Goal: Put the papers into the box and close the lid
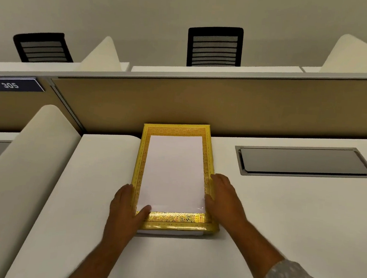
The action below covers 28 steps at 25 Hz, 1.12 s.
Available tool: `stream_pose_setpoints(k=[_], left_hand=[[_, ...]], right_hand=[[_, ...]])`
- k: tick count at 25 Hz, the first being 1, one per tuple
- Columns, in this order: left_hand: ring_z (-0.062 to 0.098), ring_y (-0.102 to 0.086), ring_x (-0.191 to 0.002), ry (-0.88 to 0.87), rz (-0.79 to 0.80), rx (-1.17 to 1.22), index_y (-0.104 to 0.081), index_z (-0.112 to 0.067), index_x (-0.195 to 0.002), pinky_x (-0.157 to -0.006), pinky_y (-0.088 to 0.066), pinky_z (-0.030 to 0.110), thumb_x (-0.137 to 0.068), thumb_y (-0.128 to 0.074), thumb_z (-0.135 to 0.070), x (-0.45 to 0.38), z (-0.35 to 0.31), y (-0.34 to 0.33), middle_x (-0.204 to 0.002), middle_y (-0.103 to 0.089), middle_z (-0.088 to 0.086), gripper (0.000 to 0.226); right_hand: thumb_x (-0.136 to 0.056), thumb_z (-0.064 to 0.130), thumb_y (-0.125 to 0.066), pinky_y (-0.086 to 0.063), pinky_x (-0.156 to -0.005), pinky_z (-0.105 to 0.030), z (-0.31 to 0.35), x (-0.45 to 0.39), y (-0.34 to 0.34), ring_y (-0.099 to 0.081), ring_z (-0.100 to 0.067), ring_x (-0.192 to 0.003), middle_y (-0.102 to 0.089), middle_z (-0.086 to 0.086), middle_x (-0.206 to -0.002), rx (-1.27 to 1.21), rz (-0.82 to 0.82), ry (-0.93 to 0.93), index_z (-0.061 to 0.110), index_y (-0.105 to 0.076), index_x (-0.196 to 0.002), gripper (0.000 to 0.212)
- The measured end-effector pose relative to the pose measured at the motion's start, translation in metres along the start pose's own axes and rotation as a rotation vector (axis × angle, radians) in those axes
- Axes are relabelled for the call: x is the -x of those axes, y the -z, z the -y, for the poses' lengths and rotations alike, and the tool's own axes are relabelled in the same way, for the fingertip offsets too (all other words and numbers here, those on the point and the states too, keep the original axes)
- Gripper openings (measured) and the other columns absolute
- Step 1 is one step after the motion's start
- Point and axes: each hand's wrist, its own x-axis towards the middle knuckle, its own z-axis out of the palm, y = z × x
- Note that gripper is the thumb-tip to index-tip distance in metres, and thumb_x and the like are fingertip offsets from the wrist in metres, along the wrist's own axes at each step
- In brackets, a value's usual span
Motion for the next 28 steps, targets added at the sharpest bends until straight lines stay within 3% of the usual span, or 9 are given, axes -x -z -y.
stream_pose_setpoints(k=[6,14,18,23,25,28], left_hand=[[0.019,-0.014,-0.165,-0.247,0.052,-0.149,-0.026,-0.023,-0.168,-0.130,-0.025,0.043,-0.093,-0.063,-0.065,-0.064,-0.026,-0.007,-0.179,-0.015,-0.005,0.094],[0.014,-0.008,-0.165,-0.241,0.048,-0.235,-0.022,-0.026,-0.169,-0.127,-0.027,0.042,-0.094,-0.043,-0.078,-0.079,-0.024,-0.020,-0.179,-0.011,-0.008,0.094],[0.019,-0.013,-0.165,-0.232,0.058,-0.308,-0.025,-0.024,-0.169,-0.131,-0.020,0.048,-0.098,-0.046,-0.071,-0.073,-0.032,-0.015,-0.179,-0.015,-0.004,0.087],[0.021,-0.024,-0.163,-0.208,0.058,-0.299,-0.044,-0.025,-0.160,-0.132,-0.013,0.052,-0.100,-0.054,-0.059,-0.027,-0.038,-0.016,-0.174,-0.030,-0.002,0.069],[0.022,-0.026,-0.162,-0.196,0.074,-0.285,-0.049,-0.023,-0.157,-0.133,-0.015,0.050,-0.100,-0.060,-0.054,0.000,-0.041,-0.018,-0.172,-0.035,-0.001,0.067],[0.027,-0.035,-0.158,-0.195,0.092,-0.236,-0.058,-0.017,-0.151,-0.129,-0.030,0.051,-0.099,-0.069,-0.042,0.045,-0.046,-0.023,-0.166,-0.046,0.004,0.059]], right_hand=[[-0.105,0.048,-0.056,-0.040,-0.124,-0.047,0.014,-0.065,-0.005,-0.030,-0.028,-0.161,-0.019,-0.003,-0.178,0.176,0.025,0.083,0.019,-0.026,-0.167,0.074],[-0.109,0.052,-0.043,-0.040,-0.124,-0.047,0.005,-0.088,-0.025,-0.029,-0.028,-0.161,-0.007,-0.002,-0.180,0.214,0.050,0.051,0.019,-0.018,-0.170,0.074],[-0.109,0.051,-0.045,-0.042,-0.123,-0.047,0.000,-0.079,-0.021,-0.032,-0.029,-0.160,0.000,0.001,-0.181,0.178,0.076,0.068,0.022,-0.011,-0.171,0.077],[-0.107,0.048,-0.049,-0.049,-0.116,-0.044,-0.015,-0.028,-0.025,-0.042,-0.027,-0.154,-0.001,0.005,-0.180,0.164,0.097,0.079,0.027,-0.017,-0.168,0.072],[-0.109,0.041,-0.048,-0.051,-0.114,-0.044,-0.021,-0.001,-0.023,-0.045,-0.028,-0.151,-0.004,0.004,-0.180,0.175,0.121,0.081,0.027,-0.020,-0.168,0.066],[-0.109,0.035,-0.049,-0.048,-0.118,-0.045,-0.035,0.039,-0.015,-0.042,-0.029,-0.154,-0.014,0.000,-0.179,0.157,0.171,0.080,0.026,-0.023,-0.167,0.065]])
